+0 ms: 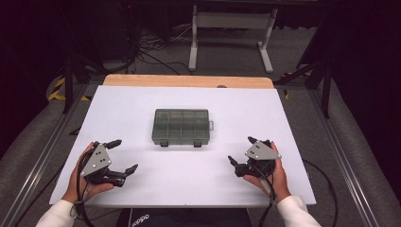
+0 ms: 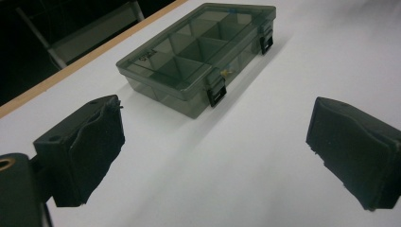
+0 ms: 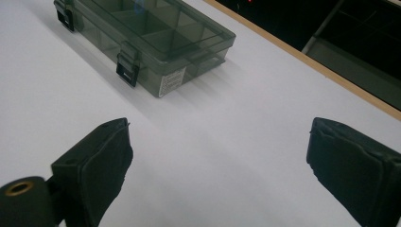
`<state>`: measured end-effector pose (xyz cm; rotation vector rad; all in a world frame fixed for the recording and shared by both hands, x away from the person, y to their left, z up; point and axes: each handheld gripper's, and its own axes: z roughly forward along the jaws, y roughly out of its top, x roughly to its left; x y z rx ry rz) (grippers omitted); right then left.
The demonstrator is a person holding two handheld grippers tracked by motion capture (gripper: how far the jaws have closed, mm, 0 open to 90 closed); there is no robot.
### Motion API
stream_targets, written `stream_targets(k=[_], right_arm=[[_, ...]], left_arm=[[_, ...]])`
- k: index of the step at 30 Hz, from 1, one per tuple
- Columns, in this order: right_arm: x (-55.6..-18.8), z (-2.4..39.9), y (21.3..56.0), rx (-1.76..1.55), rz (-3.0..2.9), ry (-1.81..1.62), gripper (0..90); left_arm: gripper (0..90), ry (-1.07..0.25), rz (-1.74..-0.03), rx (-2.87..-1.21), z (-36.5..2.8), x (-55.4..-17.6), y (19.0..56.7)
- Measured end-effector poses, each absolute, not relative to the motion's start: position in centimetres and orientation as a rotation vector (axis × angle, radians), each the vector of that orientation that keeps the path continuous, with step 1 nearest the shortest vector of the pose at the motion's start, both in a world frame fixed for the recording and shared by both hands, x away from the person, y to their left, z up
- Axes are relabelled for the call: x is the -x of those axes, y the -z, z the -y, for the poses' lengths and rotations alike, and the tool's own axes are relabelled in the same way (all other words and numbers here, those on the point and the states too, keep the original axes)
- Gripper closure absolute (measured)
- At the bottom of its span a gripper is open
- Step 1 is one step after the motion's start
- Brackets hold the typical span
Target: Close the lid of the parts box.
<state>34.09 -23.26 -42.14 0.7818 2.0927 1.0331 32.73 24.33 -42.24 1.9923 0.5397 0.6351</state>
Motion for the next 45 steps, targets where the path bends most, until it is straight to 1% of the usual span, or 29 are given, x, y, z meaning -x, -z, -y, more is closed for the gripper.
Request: stream_targets(k=[11, 27, 30, 45], right_arm=[[-32.8, 23.4, 43.0, -0.779, -2.102, -1.014, 8.1], [-32.7, 23.1, 43.2, -0.779, -2.11, -1.005, 8.1], [-32.7, 23.1, 43.1, -0.774, -2.107, -1.004, 8.1], [-32.9, 23.4, 43.1, -0.775, -2.1, -1.007, 8.2]], left_arm=[[5.6, -0.614, -0.532, -2.034, -24.0, -32.0, 42.8], [5.4, -0.585, -0.513, -2.035, -23.7, -32.2, 43.1], [5.4, -0.598, -0.507, -2.038, -23.6, -32.2, 43.1], [5.8, -0.572, -0.532, -2.046, -23.3, -32.7, 43.4]])
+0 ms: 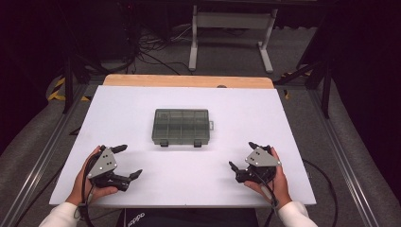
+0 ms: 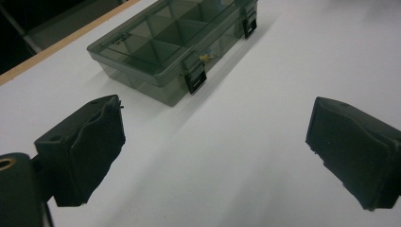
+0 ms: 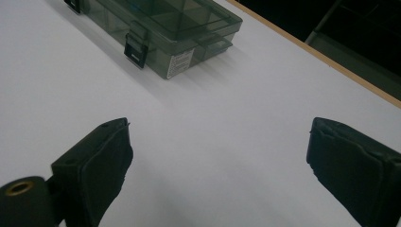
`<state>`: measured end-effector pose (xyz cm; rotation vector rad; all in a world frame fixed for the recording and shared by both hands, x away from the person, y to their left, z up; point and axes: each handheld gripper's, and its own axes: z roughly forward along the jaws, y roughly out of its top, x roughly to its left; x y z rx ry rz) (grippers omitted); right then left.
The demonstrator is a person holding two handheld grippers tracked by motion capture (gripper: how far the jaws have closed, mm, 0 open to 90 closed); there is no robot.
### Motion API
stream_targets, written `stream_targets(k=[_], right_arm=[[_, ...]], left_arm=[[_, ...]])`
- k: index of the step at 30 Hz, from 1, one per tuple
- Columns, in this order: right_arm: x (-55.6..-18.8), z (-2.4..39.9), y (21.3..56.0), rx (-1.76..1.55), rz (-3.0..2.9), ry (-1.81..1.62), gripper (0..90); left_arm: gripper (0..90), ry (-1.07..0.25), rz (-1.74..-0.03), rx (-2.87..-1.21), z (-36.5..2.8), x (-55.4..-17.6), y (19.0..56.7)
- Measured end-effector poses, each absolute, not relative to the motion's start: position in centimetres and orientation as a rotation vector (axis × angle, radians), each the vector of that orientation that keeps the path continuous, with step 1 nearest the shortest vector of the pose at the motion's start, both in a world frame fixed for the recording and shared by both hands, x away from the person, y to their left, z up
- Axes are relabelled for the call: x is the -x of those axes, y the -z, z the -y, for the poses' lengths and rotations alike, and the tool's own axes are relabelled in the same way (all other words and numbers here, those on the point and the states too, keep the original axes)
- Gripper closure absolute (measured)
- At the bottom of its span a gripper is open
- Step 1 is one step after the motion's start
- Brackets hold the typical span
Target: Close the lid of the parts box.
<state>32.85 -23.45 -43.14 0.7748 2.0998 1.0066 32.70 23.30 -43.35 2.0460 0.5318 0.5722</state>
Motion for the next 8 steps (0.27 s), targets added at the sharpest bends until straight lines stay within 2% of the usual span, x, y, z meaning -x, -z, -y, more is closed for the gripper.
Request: stream_targets(k=[8], right_arm=[[-32.86, 23.48, 43.06, -0.788, -2.091, -1.009, 8.5]], left_arm=[[6.3, -0.566, -0.555, -2.042, -23.44, -32.77, 43.44]])
